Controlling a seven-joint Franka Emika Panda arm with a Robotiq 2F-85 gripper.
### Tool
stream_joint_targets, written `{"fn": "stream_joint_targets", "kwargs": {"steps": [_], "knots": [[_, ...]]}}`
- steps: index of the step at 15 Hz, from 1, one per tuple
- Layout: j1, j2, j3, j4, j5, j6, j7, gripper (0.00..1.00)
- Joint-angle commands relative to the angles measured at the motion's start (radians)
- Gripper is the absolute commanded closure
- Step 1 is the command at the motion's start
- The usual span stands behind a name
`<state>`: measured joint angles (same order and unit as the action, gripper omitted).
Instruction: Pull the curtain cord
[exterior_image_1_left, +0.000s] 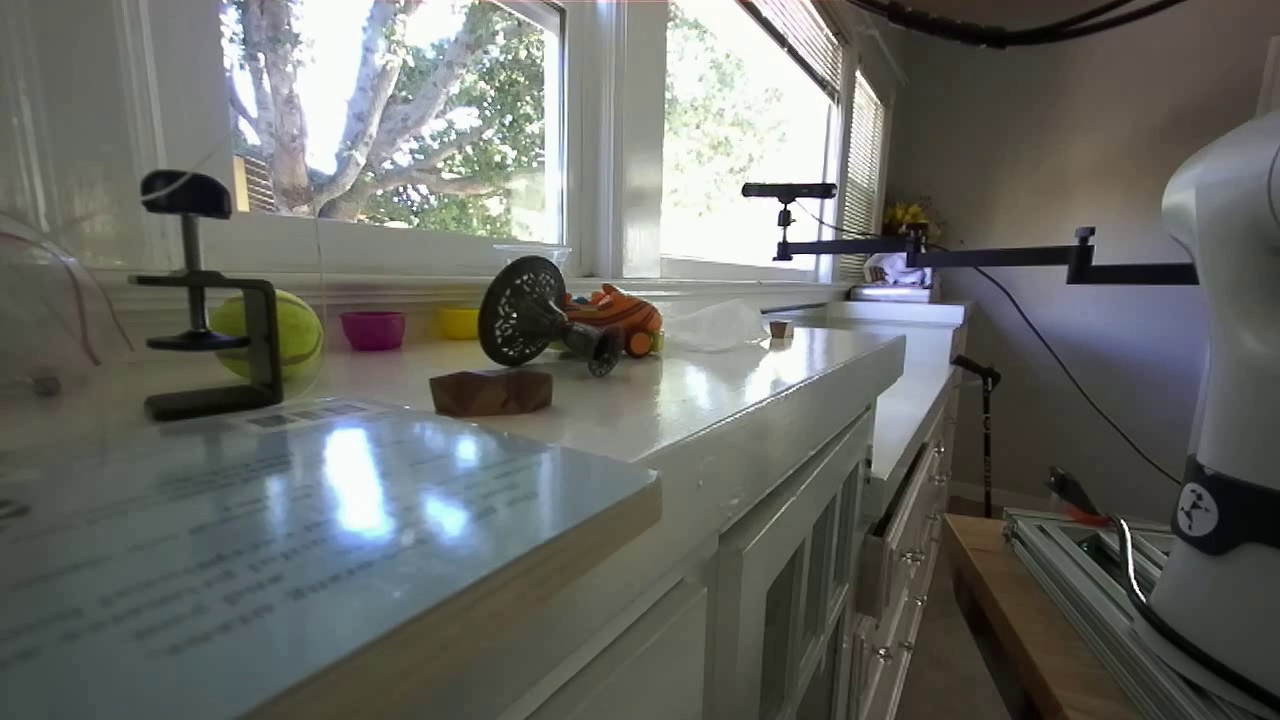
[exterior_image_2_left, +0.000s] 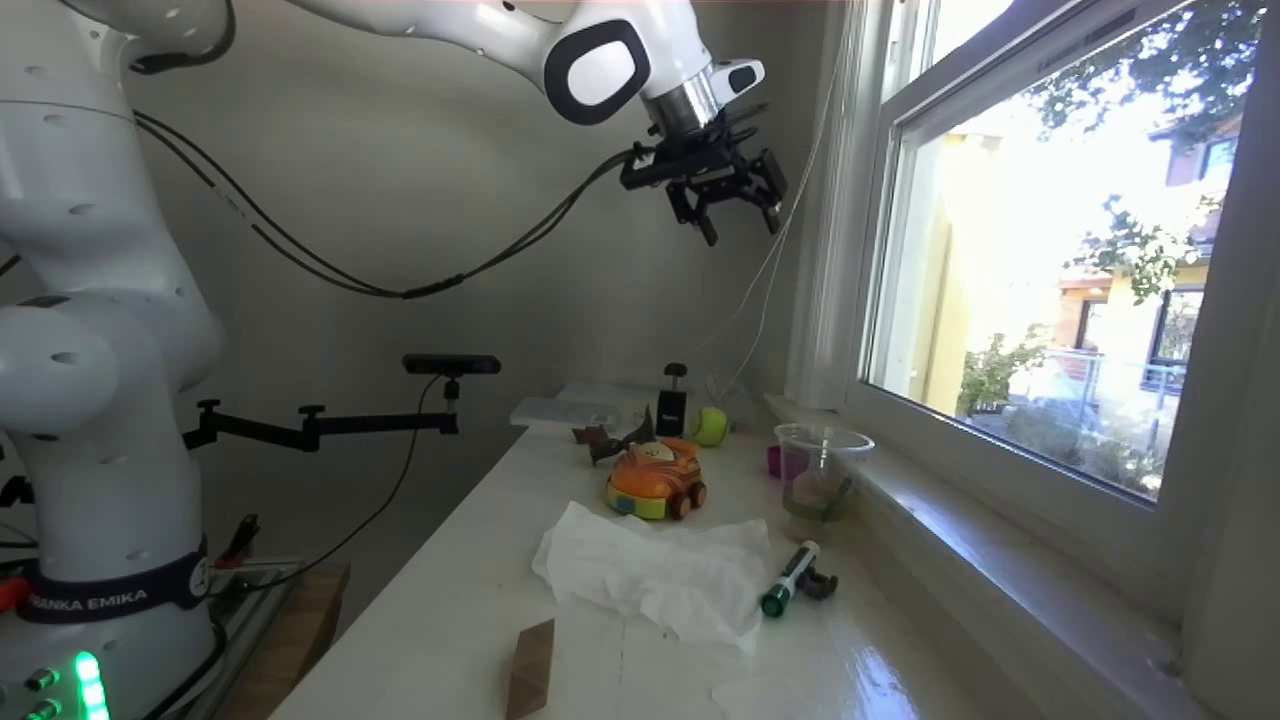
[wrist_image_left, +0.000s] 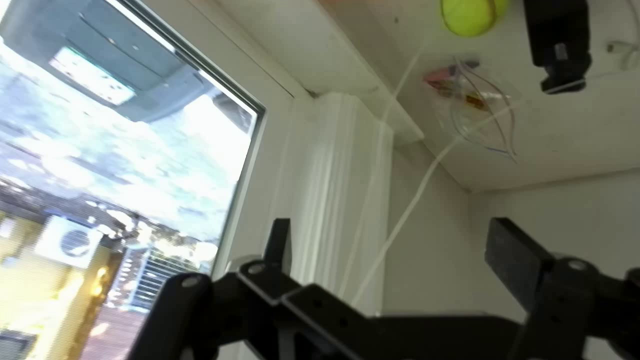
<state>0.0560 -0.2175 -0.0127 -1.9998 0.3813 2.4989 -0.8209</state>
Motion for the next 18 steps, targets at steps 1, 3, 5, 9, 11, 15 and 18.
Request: {"fn": "stream_joint_targets", "kwargs": {"steps": [1,3,5,9,11,15,18], "knots": [[-0.054,-0.050,-0.002,-0.054,-0.180,-0.011,0.240,0.00],[-0.085,-0.049,0.008,-0.050,-0.291,-0.041,0.386,0.00],[-0.141,-0.045,0.052,-0.035,-0.395,-0.090,0.529,0.00],[-0.144,-0.036,0.060,0.001,-0.573,-0.250,0.786,0.00],[-0.139,-0.027,0.063,0.028,-0.609,-0.359,0.880,0.00],[-0.128,0.003,0.061,0.103,-0.595,-0.598,1.015,0.00],[-0.125,0.034,0.050,0.159,-0.557,-0.761,1.085,0.00]]}}
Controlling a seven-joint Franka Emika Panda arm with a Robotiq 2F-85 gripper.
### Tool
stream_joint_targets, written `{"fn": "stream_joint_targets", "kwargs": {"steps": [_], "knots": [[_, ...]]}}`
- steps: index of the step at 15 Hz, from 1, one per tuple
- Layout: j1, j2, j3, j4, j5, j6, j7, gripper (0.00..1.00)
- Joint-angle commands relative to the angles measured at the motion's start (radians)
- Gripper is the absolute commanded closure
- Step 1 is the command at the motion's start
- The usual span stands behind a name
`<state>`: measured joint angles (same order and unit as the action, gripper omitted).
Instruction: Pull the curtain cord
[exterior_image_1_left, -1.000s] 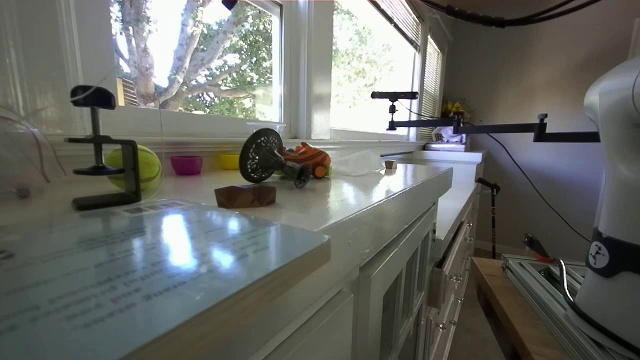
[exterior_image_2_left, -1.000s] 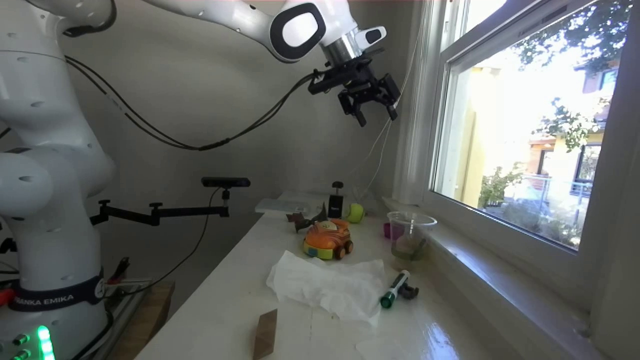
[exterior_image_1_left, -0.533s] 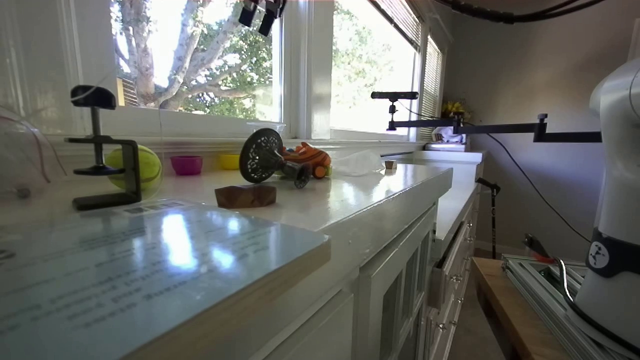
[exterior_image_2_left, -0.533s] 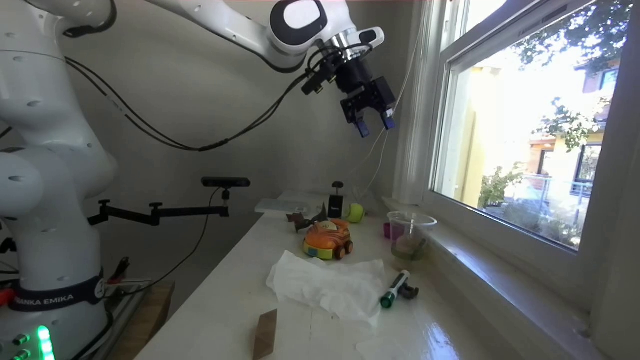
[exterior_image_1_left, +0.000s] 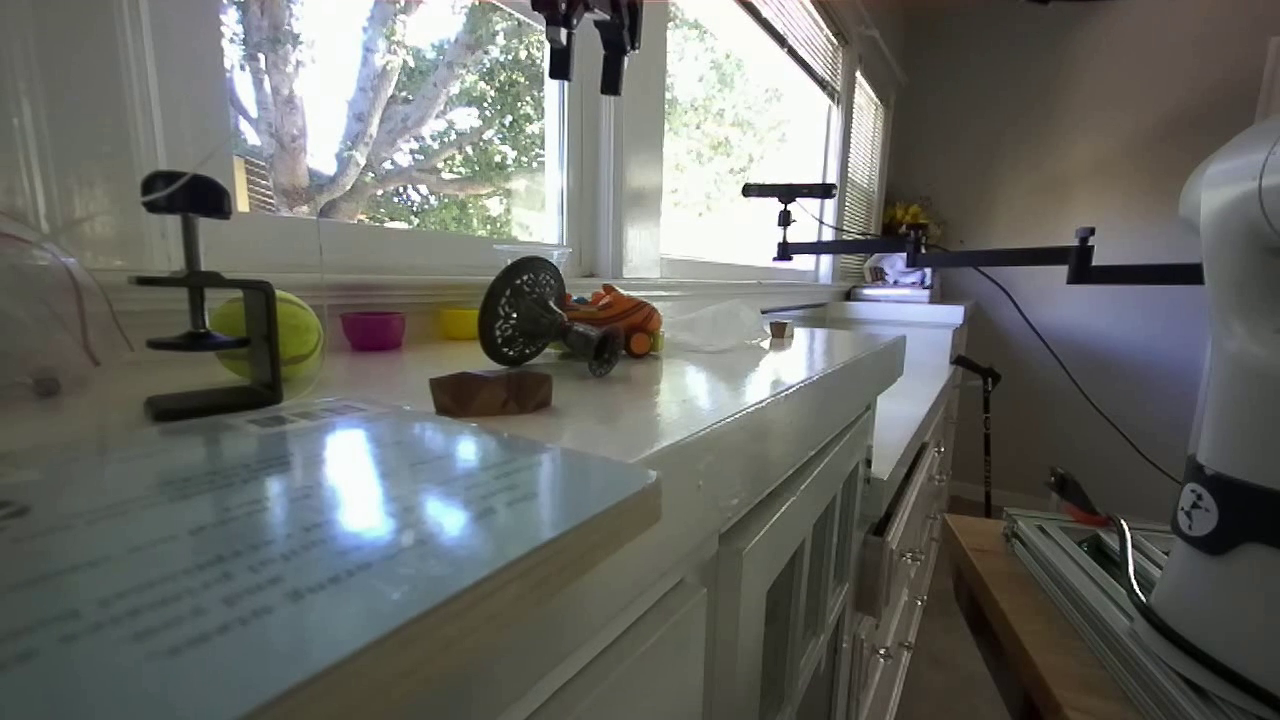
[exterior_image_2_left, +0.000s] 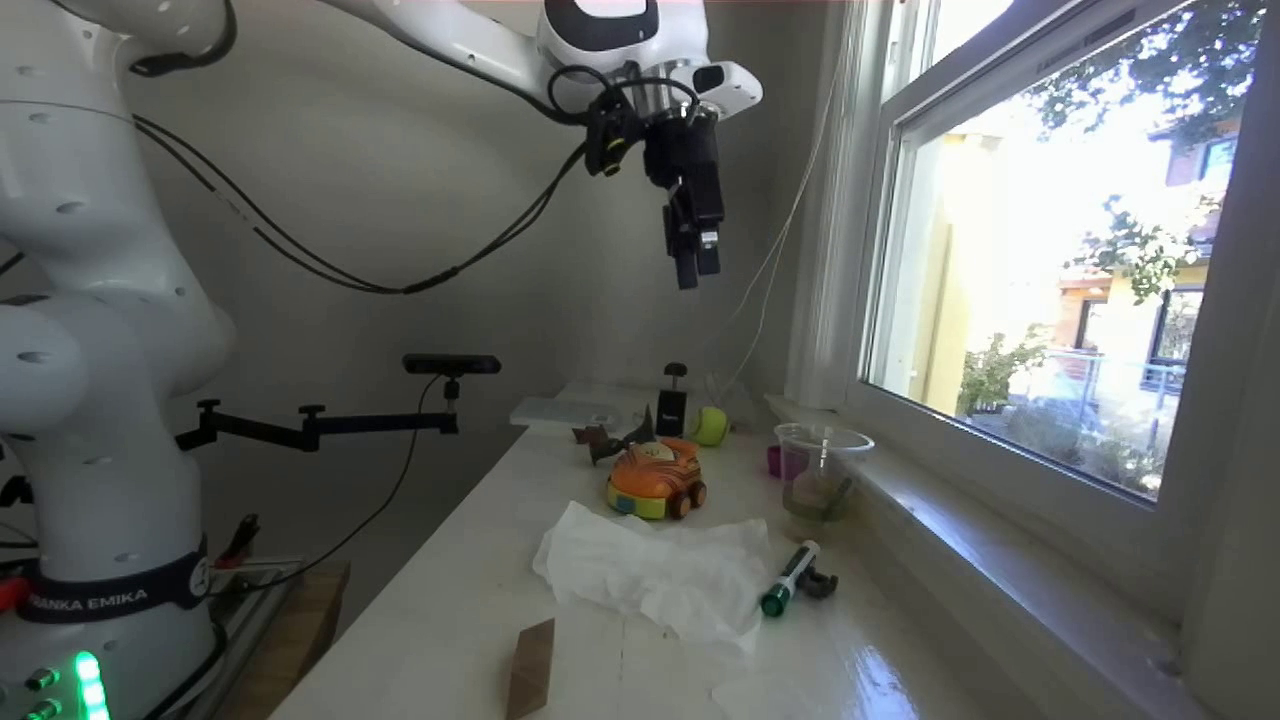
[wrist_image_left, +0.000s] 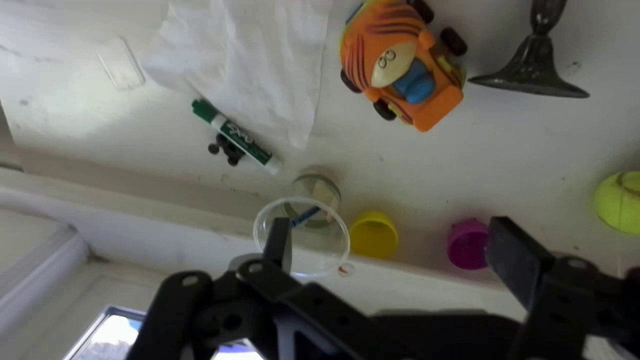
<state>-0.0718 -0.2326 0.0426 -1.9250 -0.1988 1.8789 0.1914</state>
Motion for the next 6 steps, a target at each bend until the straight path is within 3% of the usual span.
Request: {"fn": "stream_joint_targets", "kwargs": {"steps": [1,3,4,6], "knots": [[0.014,0.047,-0.025,0.079,0.082,-0.133,0.024,0.00],[0.025,0.026,-0.054,0.025,0.168,-0.027,-0.071,0.00],[0.017,0.028,-0.028,0.035,0.086,-0.076,0.003,0.00],[0.019,0.034,-0.042,0.033,0.130,-0.048,-0.038,0.00]]}}
